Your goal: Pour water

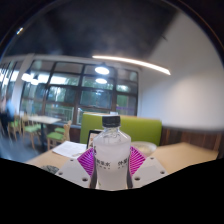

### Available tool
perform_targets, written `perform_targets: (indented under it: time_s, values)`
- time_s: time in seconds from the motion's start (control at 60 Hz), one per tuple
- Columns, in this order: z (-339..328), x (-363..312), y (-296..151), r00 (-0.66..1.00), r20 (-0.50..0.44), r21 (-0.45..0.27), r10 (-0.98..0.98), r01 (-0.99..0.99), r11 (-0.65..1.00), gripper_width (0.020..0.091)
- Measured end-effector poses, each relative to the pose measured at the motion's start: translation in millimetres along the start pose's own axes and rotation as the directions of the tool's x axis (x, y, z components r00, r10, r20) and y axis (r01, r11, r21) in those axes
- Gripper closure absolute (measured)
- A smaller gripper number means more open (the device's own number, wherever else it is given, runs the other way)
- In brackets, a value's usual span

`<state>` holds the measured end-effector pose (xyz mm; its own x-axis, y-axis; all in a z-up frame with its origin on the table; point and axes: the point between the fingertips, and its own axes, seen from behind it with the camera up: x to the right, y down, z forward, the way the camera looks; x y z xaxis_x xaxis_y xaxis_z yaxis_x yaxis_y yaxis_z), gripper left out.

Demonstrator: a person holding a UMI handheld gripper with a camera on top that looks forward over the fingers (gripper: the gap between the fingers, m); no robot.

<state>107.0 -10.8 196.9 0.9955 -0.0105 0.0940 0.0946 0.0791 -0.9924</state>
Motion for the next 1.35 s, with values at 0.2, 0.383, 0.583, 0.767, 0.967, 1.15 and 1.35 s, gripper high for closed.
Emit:
perform_targets:
  time_s: [0.2,0.383,0.583,0.767,0.967,1.15,1.35]
  values:
    - [16,26,71,0.984,-0.051,-0.082,0.168,-0.172,0.982,0.0691]
    - [17,14,94,0.993,0.004,-0.117,0.121,-0.12,0.986,0.0649]
    - [19,16,97,0.993,0.003,-0.117,0.119,-0.118,0.986,0.0621]
    - [6,17,102,0.991,-0.003,-0.179,0.133,-0.131,0.975,0.0273]
    - [-51,20,79,0.995,-0.025,-0.158,0.1,-0.103,0.982,0.0272]
    - [-122,-4,55,0.986,0.036,-0.168,0.163,-0.154,0.974,0.0273]
    - [-198,-13,50,0.964,0.071,-0.188,0.258,-0.241,0.952,0.0272]
